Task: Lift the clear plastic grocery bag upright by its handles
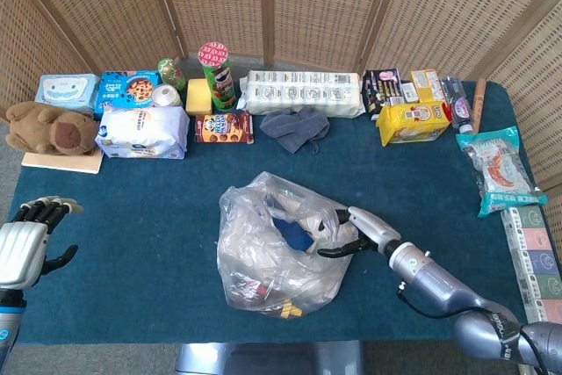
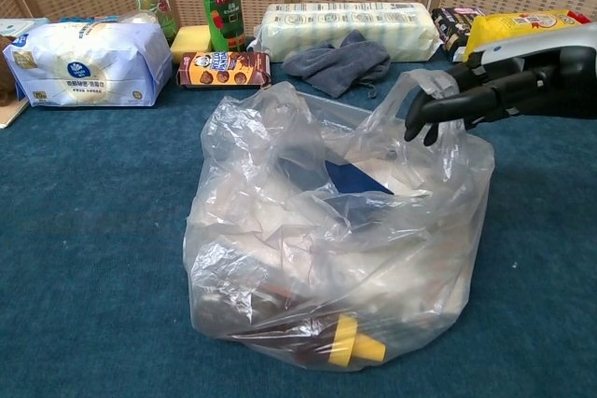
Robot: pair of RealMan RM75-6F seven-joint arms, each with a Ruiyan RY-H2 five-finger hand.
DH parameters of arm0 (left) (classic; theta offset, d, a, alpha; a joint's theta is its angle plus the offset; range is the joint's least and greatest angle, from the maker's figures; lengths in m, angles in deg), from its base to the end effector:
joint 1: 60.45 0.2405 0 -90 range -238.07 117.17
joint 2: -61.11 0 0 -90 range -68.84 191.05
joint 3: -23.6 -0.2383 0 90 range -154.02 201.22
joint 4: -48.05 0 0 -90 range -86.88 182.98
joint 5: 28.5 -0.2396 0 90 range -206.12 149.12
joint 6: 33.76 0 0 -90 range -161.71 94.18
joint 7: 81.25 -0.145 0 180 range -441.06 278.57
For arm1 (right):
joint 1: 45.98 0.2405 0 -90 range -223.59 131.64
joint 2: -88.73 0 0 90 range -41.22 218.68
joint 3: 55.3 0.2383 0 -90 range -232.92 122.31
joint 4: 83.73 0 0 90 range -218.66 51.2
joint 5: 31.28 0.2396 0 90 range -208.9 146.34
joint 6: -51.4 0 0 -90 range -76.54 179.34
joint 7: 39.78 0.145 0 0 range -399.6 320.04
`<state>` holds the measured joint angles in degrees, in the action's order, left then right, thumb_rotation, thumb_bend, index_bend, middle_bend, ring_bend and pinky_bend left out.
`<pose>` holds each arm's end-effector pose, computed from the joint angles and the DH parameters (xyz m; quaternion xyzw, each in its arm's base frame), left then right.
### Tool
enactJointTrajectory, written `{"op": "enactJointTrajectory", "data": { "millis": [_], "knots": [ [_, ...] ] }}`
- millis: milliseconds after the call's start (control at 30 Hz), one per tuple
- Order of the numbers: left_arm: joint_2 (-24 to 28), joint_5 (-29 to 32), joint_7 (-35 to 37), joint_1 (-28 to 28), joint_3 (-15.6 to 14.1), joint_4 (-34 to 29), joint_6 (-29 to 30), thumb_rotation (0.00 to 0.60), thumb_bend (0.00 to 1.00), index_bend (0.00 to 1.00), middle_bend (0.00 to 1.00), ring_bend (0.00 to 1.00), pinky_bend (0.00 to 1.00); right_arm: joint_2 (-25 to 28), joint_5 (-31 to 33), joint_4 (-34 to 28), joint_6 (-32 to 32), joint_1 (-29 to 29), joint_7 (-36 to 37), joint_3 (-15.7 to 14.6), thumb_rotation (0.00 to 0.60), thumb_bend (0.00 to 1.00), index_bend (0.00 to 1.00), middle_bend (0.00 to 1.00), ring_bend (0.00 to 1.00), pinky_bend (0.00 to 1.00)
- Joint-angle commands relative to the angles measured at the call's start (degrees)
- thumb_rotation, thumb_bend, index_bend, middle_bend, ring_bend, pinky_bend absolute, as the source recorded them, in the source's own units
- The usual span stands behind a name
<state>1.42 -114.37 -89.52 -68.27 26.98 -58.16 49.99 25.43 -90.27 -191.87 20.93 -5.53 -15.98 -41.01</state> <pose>-0.2495 0.1939 0.1233 -0.6113 -0.3808 -0.4071 0.5617 -0.1257 -0.3036 0.0165 0.6004 -0.6970 0.3488 0.1789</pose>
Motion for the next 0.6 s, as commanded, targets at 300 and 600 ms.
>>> {"op": "enactJointTrajectory", "data": {
  "millis": [300, 600],
  "knots": [
    [-0.56, 0.17, 0.84, -0.20, -0.08, 1.01, -0.42, 0.600, 0.20, 0.32, 0.30, 0.21, 0.22, 2.56, 0.24, -3.20, 10.98, -4.84, 23.84, 12.40, 0.357, 0.07, 0.37, 0.32, 0.27, 0.18],
    [-0.98, 0.47, -0.03, -0.83, -0.04, 0.47, -1.35, 0.600, 0.20, 0.32, 0.30, 0.21, 0.22, 1.09, -3.17, -3.85, 18.26, -14.70, 40.50, 25.55, 0.358, 0.07, 0.37, 0.35, 0.29, 0.21]
  ]
}}
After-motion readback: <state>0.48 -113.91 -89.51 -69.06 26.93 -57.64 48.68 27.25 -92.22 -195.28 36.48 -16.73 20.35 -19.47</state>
